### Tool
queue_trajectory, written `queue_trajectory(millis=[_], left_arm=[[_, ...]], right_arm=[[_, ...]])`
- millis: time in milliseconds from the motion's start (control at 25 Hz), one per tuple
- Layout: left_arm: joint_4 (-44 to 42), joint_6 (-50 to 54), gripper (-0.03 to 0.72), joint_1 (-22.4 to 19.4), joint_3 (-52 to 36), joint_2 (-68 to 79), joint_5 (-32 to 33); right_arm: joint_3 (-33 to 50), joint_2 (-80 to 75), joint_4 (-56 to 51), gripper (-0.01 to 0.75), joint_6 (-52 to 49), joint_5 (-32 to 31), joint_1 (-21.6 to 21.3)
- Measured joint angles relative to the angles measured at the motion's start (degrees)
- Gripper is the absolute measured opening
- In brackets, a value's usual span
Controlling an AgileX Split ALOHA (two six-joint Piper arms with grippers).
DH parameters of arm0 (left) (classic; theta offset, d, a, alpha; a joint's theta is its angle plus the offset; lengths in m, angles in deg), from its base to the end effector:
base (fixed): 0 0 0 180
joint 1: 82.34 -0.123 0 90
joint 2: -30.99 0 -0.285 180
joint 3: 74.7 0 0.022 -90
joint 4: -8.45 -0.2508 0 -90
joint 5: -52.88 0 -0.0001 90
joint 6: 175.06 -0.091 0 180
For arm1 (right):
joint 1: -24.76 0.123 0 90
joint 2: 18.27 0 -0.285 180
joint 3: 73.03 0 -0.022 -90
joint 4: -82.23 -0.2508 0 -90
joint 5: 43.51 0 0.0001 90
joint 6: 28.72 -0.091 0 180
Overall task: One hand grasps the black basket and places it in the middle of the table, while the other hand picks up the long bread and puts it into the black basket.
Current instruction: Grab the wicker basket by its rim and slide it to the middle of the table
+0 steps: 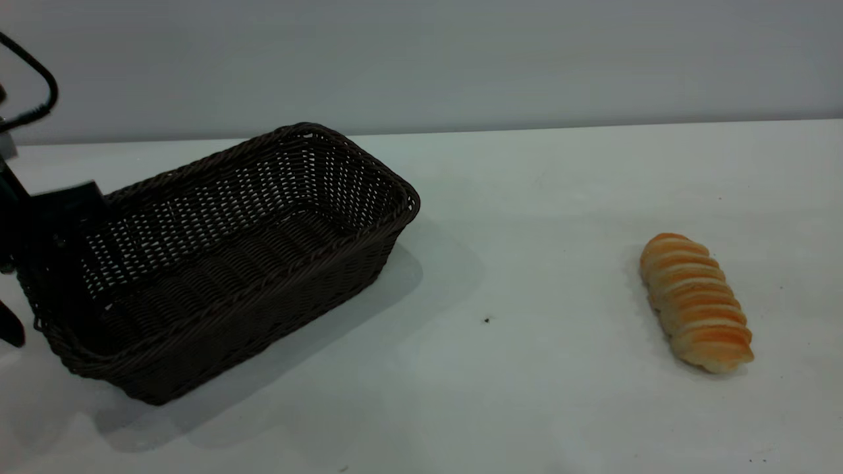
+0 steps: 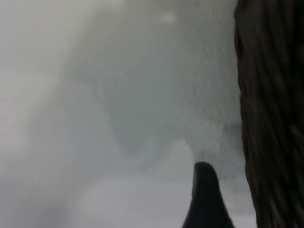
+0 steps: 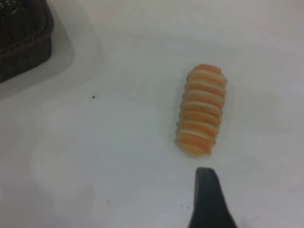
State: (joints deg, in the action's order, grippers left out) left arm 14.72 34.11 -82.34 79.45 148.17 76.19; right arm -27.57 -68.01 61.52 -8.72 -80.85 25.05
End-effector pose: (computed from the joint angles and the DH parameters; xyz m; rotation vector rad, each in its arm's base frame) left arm 0.3202 -0.0039 0.1011 -0.8693 2.7881 -0.1662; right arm 0.1348 0.0202 0.2816 -0.1833 2.2635 0.2190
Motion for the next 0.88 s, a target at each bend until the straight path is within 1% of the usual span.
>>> queue_trajectory(millis=[160, 240, 280, 320, 400, 440, 520, 720, 800, 880], left_arm=[[1.55, 0.36, 0.561, 0.00, 0.05, 4.42, -5.22], [3.48, 0.30, 0.528, 0.07, 0.10, 6.39, -7.91], [4.11, 0.30, 0.502, 0.12, 0.15, 7.00, -8.89], [4.83, 0.30, 0.460, 0.19, 0.15, 7.49, -10.08], [5.40, 0.51, 0.337, 0.68, 0.17, 7.82, -11.35], [5.95, 0.93, 0.308, 0.91, 0.31, 7.82, -11.76], [6.68, 0.93, 0.304, 1.32, 0.53, 7.82, -11.92], [7.65, 0.73, 0.304, 1.58, 0.53, 4.82, -9.70], [7.72, -0.48, 0.304, 1.81, 0.53, 1.42, -9.23], [7.67, -3.79, 0.284, 1.93, 0.76, -1.95, -8.65]], right_arm=[[0.00, 0.00, 0.00, 0.480, 0.02, 0.00, 0.00], [0.00, 0.00, 0.00, 0.480, 0.19, 0.00, 0.00], [0.00, 0.00, 0.00, 0.480, 0.24, 0.00, 0.00], [0.00, 0.00, 0.00, 0.480, 0.24, 0.00, 0.00], [0.00, 0.00, 0.00, 0.480, 0.24, 0.04, 0.00], [0.00, 0.00, 0.00, 0.480, 0.24, 0.04, 0.00], [0.00, 0.00, 0.00, 0.480, 0.25, 0.06, 0.00], [0.00, 0.00, 0.26, 0.480, 0.25, 0.06, 0.00], [0.11, 0.00, 0.33, 0.480, 0.25, 0.16, 0.00], [0.71, 0.00, 0.33, 0.480, 0.25, 0.29, 0.00]])
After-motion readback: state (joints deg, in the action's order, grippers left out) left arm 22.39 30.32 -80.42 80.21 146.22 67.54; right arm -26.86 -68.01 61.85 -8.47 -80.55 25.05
